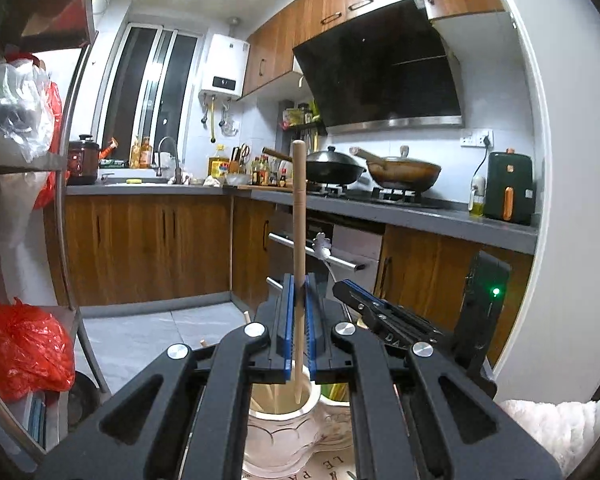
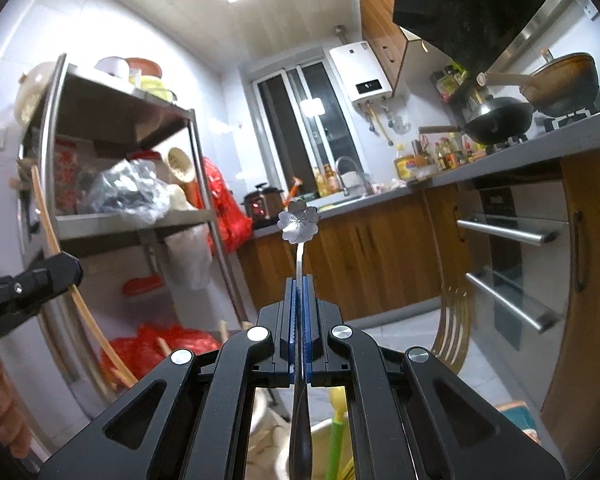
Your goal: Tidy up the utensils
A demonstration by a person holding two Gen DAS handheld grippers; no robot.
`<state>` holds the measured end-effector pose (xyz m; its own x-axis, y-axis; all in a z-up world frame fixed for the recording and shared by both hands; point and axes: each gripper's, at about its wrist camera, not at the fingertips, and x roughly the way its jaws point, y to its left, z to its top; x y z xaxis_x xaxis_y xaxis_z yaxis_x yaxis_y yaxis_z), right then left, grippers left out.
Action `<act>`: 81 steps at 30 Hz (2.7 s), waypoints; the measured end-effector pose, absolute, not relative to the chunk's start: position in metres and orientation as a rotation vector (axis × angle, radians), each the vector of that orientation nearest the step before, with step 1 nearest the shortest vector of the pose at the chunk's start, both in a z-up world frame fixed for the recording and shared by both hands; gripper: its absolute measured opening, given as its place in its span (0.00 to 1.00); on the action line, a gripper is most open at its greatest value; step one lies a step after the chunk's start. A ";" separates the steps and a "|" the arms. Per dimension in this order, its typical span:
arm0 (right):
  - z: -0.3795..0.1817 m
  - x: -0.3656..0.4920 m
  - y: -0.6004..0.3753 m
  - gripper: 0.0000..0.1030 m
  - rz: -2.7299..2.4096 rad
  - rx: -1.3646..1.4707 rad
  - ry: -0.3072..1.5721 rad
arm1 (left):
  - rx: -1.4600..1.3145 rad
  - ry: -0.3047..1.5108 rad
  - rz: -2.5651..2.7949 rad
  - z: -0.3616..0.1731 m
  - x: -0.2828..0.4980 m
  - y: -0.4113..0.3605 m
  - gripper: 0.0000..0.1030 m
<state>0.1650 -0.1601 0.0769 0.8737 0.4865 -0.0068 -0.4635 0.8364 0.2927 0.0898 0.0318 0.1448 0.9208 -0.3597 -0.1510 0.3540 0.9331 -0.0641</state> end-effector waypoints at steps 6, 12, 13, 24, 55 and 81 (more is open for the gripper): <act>0.058 0.179 -0.152 0.04 0.477 0.265 0.120 | -0.017 0.226 -0.334 0.122 0.109 0.031 0.05; 0.048 0.181 -0.154 0.04 0.486 0.262 0.174 | -0.048 0.292 -0.357 0.099 0.118 0.033 0.05; 0.047 0.180 -0.154 0.04 0.484 0.259 0.178 | -0.048 0.299 -0.360 0.096 0.119 0.033 0.05; 0.031 0.147 -0.156 0.02 0.499 0.176 0.278 | -0.033 0.389 -0.362 0.061 0.121 0.028 0.05; 0.025 0.057 -0.178 0.30 0.405 0.067 0.270 | -0.016 0.378 -0.239 0.041 0.061 0.038 0.34; 0.011 0.017 -0.188 0.94 0.339 -0.015 0.200 | 0.055 0.292 -0.135 0.013 0.033 0.039 0.95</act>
